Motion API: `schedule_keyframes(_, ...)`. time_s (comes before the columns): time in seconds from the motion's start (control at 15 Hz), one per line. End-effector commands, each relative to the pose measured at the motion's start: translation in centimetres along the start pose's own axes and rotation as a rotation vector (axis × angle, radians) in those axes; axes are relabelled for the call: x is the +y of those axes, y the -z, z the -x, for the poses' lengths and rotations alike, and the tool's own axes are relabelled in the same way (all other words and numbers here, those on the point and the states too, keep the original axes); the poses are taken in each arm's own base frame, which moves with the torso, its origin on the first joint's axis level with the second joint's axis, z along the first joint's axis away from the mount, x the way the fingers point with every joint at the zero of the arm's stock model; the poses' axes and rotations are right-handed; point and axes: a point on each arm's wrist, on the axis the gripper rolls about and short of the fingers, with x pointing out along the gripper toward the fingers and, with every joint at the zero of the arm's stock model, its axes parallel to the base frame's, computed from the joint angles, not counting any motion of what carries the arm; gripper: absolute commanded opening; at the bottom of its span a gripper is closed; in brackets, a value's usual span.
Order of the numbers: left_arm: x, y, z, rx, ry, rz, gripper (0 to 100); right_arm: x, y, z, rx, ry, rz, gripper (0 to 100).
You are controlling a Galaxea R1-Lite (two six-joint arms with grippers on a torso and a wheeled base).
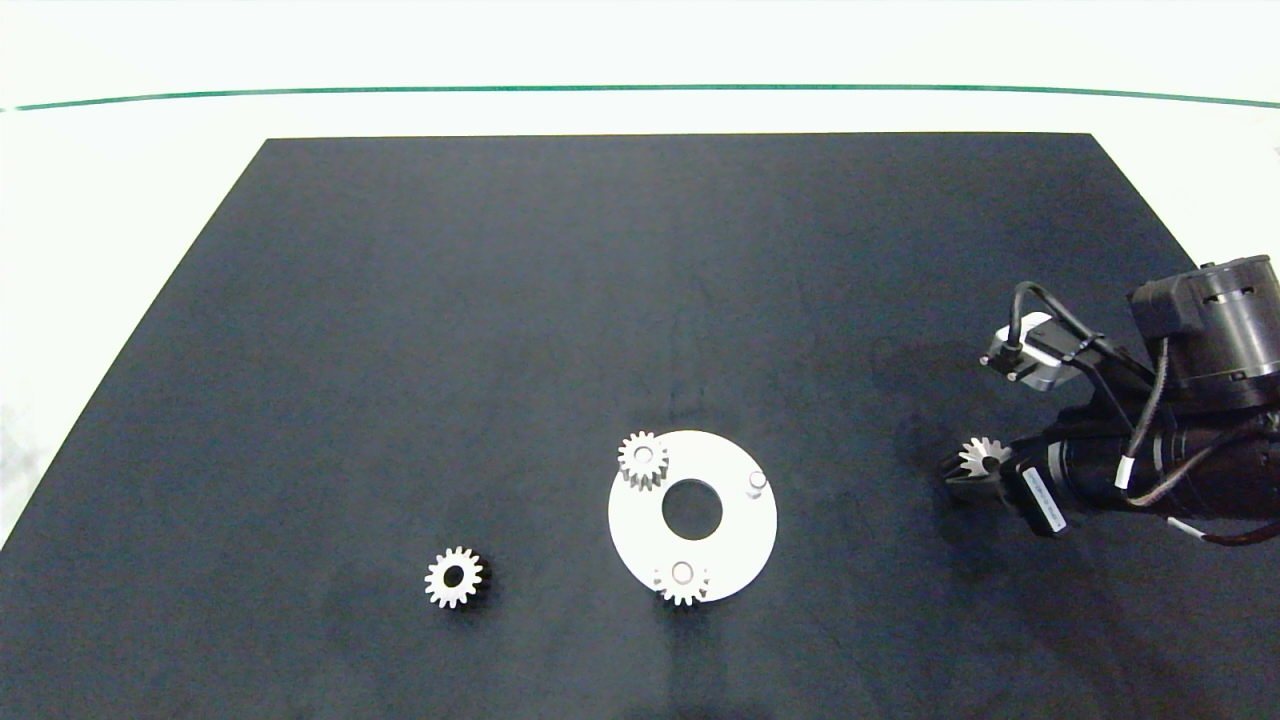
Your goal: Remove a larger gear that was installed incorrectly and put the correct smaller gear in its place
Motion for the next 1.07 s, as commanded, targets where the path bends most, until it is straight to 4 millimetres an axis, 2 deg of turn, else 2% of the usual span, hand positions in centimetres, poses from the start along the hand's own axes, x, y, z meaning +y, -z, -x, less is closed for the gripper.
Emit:
schedule_keyframes(0.07, 0.0, 0.1, 0.0, 0.005, 0.001, -0.003, 100, -0.2, -0.1, 1.2, -0.033, 0.010, -0.001, 100)
schedule_keyframes(0.27, 0.0, 0.1, -0.1, 0.011, 0.026, -0.017, 100, -0.5, -0.3, 4.7, -0.133, 0.040, -0.001, 100)
schedule_keyframes(0.47, 0.0, 0.0, -0.3, 0.015, 0.064, -0.032, 100, -0.7, 0.3, 9.5, -0.211, 0.058, -0.012, 100)
schedule_keyframes(0.53, 0.0, 0.0, -0.5, 0.024, 0.068, -0.032, 100, -0.7, 0.6, 10.4, -0.222, 0.063, -0.013, 100)
schedule_keyframes(0.6, 0.0, -0.1, -0.9, 0.045, 0.083, -0.036, 100, -0.8, 1.6, 13.4, -0.231, 0.075, -0.023, 100)
schedule_keyframes(0.73, -0.1, -0.3, -1.5, 0.067, 0.153, -0.059, 100, -1.0, 3.0, 17.2, -0.238, 0.098, -0.049, 100)
schedule_keyframes(0.87, -0.3, -0.2, -2.1, 0.091, 0.234, -0.087, 100, -1.2, 3.2, 19.6, -0.257, 0.112, -0.103, 100)
schedule_keyframes(1.07, -0.6, 0.0, -2.9, 0.128, 0.306, -0.122, 100, -1.3, 3.1, 21.2, -0.279, 0.108, -0.148, 100)
